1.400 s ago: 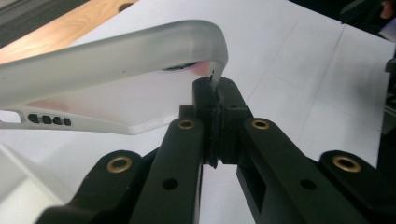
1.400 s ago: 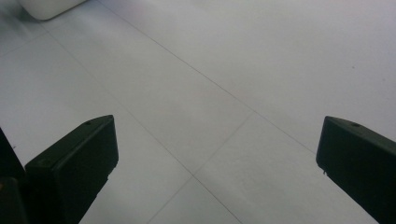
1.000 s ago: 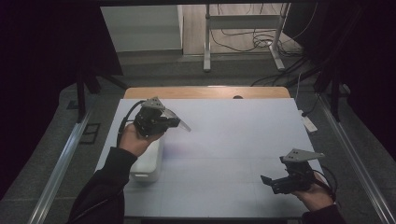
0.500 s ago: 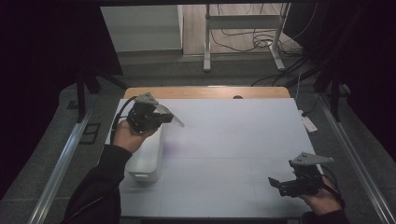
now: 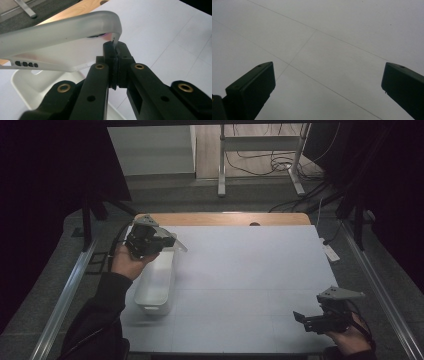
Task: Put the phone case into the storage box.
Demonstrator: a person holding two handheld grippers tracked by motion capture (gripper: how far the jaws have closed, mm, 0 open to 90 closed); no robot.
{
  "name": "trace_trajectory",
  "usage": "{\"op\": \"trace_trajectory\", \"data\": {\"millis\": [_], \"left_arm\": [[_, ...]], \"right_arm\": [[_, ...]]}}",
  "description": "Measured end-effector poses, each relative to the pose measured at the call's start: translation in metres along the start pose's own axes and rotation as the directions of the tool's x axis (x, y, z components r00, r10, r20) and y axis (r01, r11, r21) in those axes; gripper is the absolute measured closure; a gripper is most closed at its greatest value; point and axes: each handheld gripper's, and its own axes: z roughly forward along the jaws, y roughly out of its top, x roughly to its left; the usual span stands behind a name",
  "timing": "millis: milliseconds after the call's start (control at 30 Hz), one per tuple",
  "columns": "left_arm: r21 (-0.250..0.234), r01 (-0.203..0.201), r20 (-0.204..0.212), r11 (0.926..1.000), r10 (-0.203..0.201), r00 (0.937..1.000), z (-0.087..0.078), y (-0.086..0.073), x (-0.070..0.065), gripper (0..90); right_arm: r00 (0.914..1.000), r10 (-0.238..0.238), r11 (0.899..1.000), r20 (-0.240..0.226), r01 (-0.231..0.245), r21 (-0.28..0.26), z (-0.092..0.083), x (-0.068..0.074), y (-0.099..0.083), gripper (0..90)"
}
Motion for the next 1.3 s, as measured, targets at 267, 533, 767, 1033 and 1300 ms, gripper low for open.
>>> {"op": "trace_trajectory", "data": {"millis": [267, 533, 767, 1033, 1300], "left_arm": [[0.017, 0.019, -0.036, 0.9997, -0.018, 0.9992, -0.006, -0.003, 0.009, 88.3], [0.039, 0.038, -0.072, 0.9985, -0.035, 0.9968, -0.004, -0.006, 0.02, 88.3], [0.054, 0.056, -0.095, 0.997, -0.051, 0.9942, -0.001, -0.006, 0.027, 88.3], [0.064, 0.068, -0.109, 0.9956, -0.06, 0.9922, 0.003, -0.007, 0.032, 88.3], [0.088, 0.074, -0.129, 0.9934, -0.062, 0.9897, 0.011, -0.008, 0.036, 88.3]], "right_arm": [[0.9999, -0.006, 1.0, 0.015, 0.006, -0.013, -0.003, 0.001, -0.001, 0.0], [0.9999, 0.009, 1.0, 0.014, -0.008, -0.025, -0.004, 0.0, -0.002, 0.0], [0.9998, 0.015, 1.0, 0.013, -0.015, -0.027, -0.007, -0.001, -0.004, 0.0], [0.9997, 0.021, 0.999, 0.014, -0.021, -0.026, -0.009, -0.001, -0.005, 0.0], [0.9998, 0.006, 0.999, 0.021, -0.005, -0.042, -0.011, 0.001, -0.006, 0.0]]}}
